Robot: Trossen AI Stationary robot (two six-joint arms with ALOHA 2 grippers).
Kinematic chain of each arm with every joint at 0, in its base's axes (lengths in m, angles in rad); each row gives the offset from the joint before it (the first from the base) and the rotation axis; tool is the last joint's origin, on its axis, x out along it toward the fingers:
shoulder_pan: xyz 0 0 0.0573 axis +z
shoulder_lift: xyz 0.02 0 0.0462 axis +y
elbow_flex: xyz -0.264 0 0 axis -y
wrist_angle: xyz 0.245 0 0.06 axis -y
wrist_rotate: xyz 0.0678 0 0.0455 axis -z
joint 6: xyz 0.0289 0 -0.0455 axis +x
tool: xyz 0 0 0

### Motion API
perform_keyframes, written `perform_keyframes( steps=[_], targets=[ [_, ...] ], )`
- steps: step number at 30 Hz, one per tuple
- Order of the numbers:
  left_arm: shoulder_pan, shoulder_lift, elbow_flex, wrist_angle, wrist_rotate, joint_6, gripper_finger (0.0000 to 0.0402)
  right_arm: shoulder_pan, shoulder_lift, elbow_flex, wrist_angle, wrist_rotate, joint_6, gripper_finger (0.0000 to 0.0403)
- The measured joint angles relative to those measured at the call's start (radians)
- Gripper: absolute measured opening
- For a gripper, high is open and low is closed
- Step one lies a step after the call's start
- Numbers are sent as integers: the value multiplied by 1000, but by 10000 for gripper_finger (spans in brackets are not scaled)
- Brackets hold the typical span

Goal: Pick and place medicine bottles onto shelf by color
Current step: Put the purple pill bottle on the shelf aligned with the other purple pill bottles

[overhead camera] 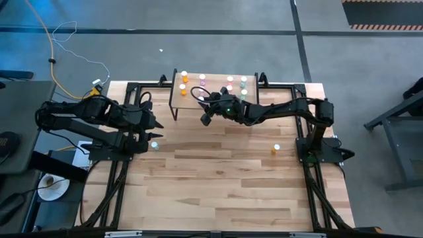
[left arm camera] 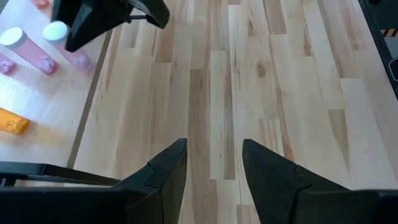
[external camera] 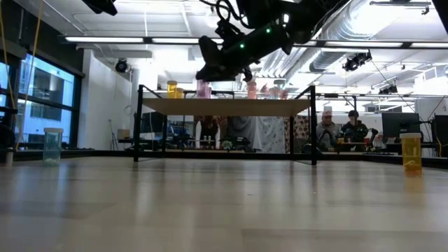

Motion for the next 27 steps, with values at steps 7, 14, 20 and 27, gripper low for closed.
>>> perform_keyframes(
  steps=[7,14,20,27],
  targets=[
    [0,0,0,0,0,0,147,-5,-4,0,5,-8,3,94],
    [0,0,0,0,0,0,147,-5,-4,0,4,-14,3,94],
    [0,0,0,0,0,0,147,-5,0,0,5,-14,8,94],
    [0,0,0,0,0,0,147,-7,2,0,2,-9,23,94]
  ],
)
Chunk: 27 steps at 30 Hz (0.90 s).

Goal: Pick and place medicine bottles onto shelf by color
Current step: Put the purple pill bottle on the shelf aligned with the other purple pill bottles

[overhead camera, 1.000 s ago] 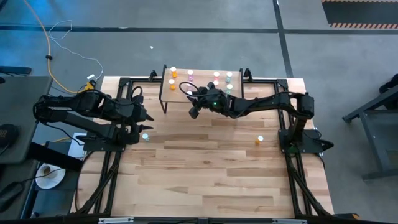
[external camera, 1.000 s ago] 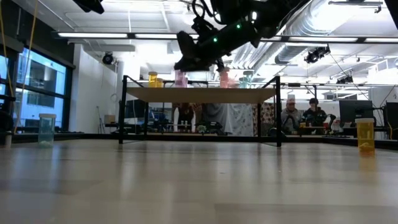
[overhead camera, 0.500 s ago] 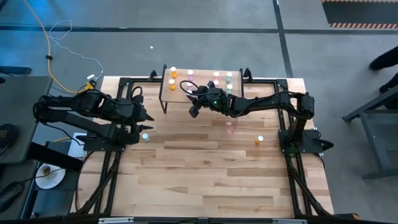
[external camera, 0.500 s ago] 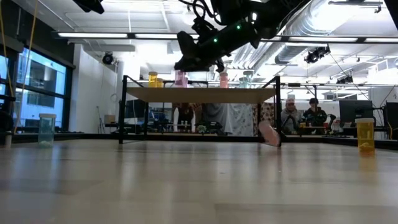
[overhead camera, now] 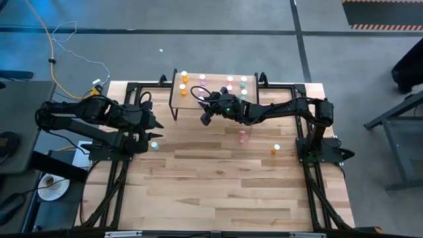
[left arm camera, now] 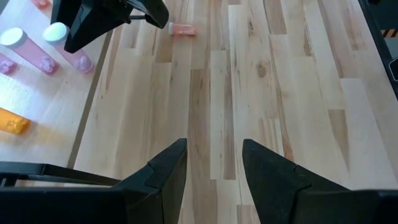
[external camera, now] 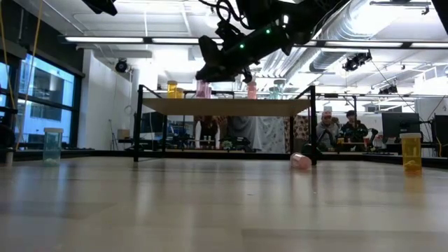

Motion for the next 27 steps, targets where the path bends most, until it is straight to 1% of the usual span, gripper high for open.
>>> perform_keyframes(
  steps=[20,23,27],
  targets=[
    [0,0,0,0,0,0,147,-5,13,0,4,0,7,95],
    [0,0,0,0,0,0,147,-5,13,0,4,0,7,103],
    [0,0,0,0,0,0,147,-5,13,0,2,-1,7,123]
  ],
)
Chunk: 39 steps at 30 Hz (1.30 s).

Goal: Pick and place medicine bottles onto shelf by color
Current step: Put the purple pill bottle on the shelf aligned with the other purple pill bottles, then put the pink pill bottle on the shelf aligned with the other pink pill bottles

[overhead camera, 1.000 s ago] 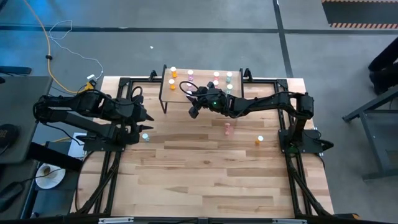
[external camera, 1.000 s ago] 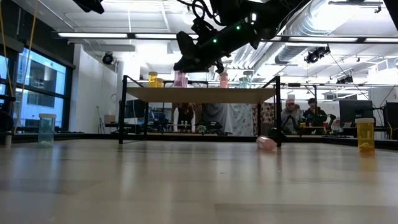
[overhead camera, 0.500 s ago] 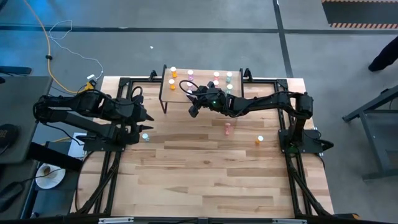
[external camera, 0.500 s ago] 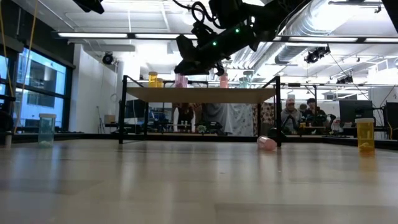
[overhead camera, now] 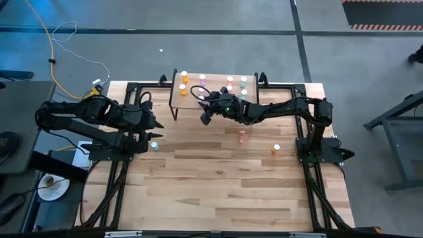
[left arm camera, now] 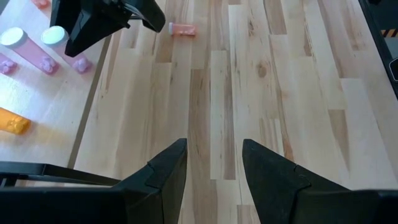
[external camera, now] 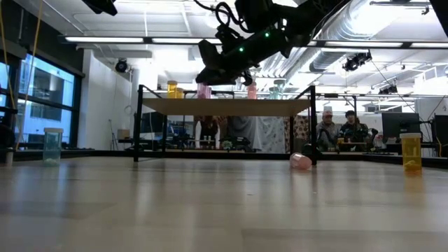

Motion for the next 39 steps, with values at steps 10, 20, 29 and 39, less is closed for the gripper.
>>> perform_keyframes(
  steps=[10,20,29,39],
  targets=[
    [0,0,0,0,0,0,147,0,1,0,0,0,0,164],
    [0,0,0,0,0,0,147,0,-28,0,-5,0,-4,179],
    [0,0,0,0,0,0,147,0,-28,9,-5,0,-10,179],
    [0,0,0,0,0,0,147,0,-29,102,-132,1,-27,179]
  ],
)
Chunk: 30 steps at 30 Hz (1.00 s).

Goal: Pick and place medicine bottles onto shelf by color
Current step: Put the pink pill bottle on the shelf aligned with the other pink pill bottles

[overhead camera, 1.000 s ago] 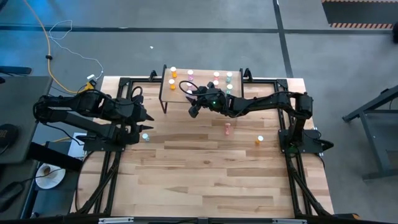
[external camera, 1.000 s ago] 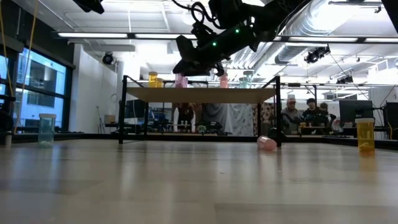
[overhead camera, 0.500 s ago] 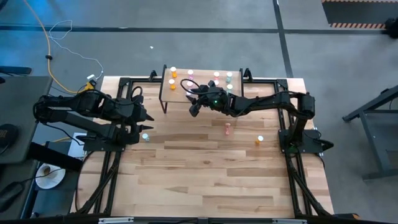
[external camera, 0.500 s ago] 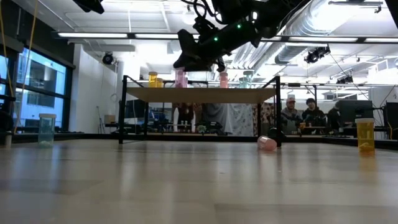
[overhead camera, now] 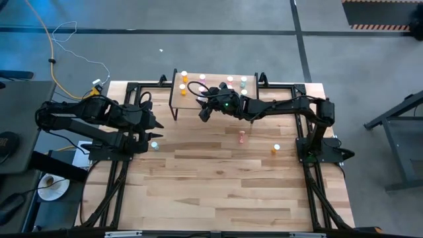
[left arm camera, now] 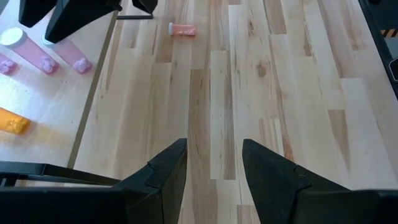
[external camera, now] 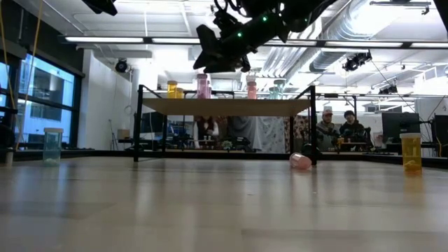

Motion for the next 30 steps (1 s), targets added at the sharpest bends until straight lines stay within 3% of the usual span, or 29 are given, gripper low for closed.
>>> perform_keyframes(
  steps=[10,15,19,23,30],
  targets=[
    [0,0,0,0,0,0,147,3,0,103,-142,3,-51,179],
    [0,0,0,0,0,-1,147,17,0,179,-296,10,-92,179],
    [0,0,0,0,0,-3,147,45,-12,222,-412,76,-94,179],
    [0,0,0,0,0,-3,147,80,-55,225,-503,150,-76,179],
    [0,0,0,1,1,-1,147,130,-154,156,-580,155,-12,179]
  ],
)
